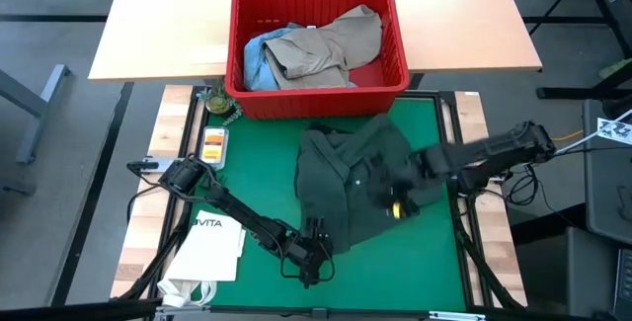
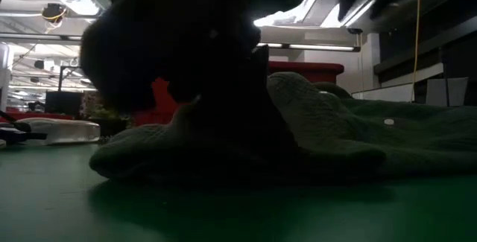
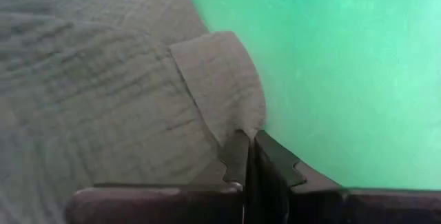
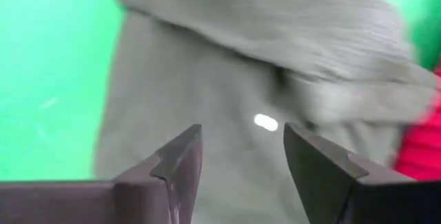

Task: Fold Laundry from Bin
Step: Fold the green shirt

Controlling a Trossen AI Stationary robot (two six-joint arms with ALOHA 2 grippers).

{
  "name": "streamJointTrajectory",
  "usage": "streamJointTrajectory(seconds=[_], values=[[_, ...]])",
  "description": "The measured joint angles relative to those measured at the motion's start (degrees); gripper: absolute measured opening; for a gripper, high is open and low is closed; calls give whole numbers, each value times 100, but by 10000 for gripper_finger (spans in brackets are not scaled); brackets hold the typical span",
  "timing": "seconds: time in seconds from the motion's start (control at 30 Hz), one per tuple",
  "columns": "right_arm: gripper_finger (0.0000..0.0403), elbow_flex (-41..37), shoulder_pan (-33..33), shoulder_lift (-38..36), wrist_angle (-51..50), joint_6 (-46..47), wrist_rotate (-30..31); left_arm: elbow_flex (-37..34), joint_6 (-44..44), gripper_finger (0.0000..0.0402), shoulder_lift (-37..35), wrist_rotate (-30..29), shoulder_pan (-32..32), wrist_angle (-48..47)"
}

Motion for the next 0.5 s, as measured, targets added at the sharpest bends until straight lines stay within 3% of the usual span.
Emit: streamJointTrajectory(seconds=[0.27, 0.5], values=[[205, -1455, 1284, 4, 1289, 996, 220, 13, -278, 4, -477, -517, -123, -171], [205, -2336, 1784, 5, 2459, 1318, 627, 17, -277, 4, -1019, -1305, -160, -540]])
